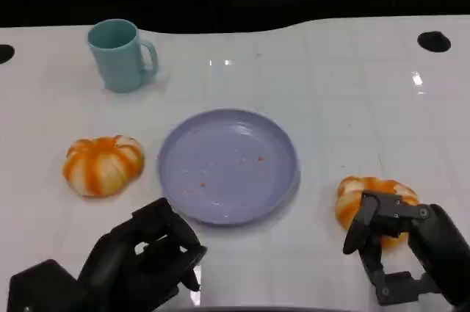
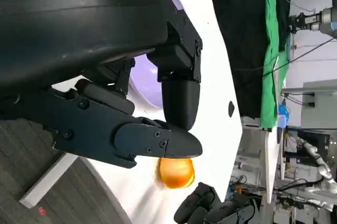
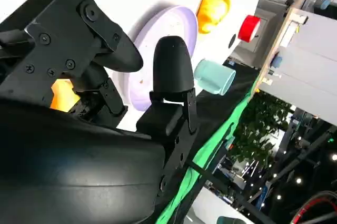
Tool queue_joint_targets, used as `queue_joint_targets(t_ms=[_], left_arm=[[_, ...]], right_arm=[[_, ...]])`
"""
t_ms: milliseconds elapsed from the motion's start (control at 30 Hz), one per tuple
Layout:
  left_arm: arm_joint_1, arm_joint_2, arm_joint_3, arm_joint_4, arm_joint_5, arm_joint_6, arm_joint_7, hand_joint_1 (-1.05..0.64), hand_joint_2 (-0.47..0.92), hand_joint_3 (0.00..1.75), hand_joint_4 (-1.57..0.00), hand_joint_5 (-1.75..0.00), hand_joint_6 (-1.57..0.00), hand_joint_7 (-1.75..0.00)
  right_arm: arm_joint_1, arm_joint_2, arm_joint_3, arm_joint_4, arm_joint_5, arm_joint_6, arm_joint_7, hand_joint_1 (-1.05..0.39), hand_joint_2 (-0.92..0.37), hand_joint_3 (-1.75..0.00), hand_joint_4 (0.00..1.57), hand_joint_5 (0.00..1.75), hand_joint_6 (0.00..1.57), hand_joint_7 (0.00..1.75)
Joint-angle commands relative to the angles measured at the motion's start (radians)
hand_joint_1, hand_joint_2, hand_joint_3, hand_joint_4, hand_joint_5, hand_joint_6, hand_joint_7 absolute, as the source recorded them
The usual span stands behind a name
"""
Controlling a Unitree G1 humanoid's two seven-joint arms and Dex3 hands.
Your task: Grasp the bread from the table and place it into the plate.
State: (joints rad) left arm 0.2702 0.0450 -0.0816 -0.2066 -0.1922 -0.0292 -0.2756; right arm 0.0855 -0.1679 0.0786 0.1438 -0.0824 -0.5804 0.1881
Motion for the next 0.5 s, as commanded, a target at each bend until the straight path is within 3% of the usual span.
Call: queue_joint_targets(t_ms=[33,500], left_arm=[[-0.002,0.014,0.009,0.004,-0.002,-0.015,-0.009,-0.60,0.92,0.23,-0.70,-1.75,-0.57,-1.64],[0.000,0.012,0.010,-0.005,-0.006,-0.002,-0.005,-0.59,0.92,0.23,-0.70,-1.75,-0.58,-1.63]], right_arm=[[-0.003,-0.007,-0.007,0.004,0.001,-0.004,-0.004,0.01,-0.32,-1.49,0.97,1.75,0.78,1.51],[-0.005,-0.007,-0.010,0.004,0.003,-0.008,-0.005,0.01,-0.33,-1.45,0.94,1.75,0.77,1.48]])
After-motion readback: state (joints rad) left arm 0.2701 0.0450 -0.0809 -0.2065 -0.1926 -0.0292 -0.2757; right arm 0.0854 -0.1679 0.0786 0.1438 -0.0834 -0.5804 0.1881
